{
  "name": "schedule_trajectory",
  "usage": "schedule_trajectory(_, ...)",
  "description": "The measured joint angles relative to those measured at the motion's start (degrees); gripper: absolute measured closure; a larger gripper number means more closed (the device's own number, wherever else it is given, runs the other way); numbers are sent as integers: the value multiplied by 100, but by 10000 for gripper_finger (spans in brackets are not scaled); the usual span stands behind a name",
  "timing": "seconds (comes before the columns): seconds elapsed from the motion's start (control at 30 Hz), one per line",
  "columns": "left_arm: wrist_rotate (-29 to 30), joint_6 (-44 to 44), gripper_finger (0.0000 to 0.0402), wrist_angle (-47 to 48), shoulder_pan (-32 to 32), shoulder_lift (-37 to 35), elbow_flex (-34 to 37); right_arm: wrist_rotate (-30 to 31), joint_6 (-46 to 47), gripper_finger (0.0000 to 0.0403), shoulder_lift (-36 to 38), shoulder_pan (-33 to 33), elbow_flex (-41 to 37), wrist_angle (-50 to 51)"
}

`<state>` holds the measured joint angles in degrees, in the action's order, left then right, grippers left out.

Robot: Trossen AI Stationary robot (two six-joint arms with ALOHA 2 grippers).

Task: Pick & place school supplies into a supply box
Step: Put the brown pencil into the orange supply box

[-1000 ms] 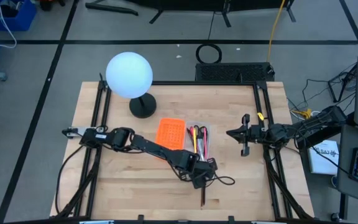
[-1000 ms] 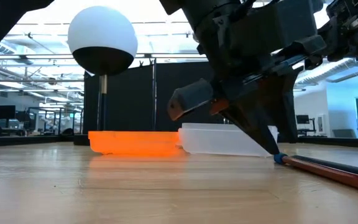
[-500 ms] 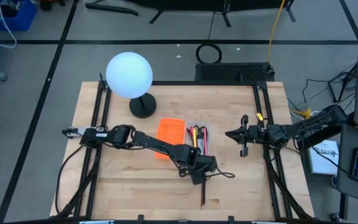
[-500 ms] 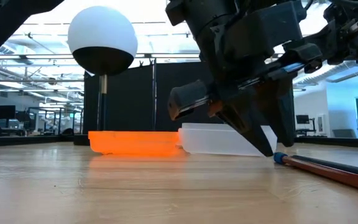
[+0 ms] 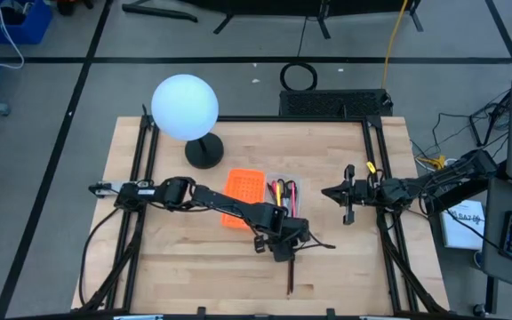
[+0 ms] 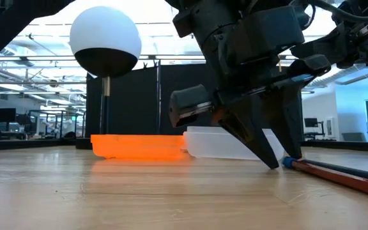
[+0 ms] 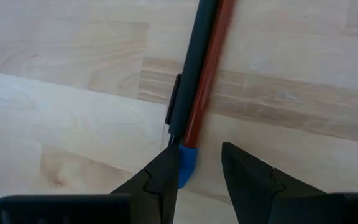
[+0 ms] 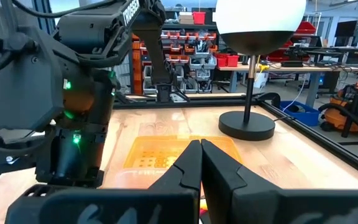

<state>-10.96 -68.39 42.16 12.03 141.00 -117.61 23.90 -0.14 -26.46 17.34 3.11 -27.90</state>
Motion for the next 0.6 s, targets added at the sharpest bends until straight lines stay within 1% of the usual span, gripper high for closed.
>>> schedule_trajectory(0.1, 70, 68, 275, 93, 27, 137, -26, -1, -2, 403, -6, -2, 0, 8)
schedule_trajectory(0.23, 237, 429, 275, 309, 59, 232, -30, -2, -2, 403, -26, 0, 0, -6)
schedule_trajectory(0.4, 223, 1010, 275, 480, 61, 201, -30, 0, -4, 403, -26, -2, -1, -16)
schedule_trajectory(0.53, 271, 1031, 275, 955, 136, 180, -10, 0, -4, 403, -26, -2, 0, -24)
schedule_trajectory(0.6, 259, 1018, 276, 1001, 171, 182, -10, -1, -4, 403, -26, 0, 0, -23)
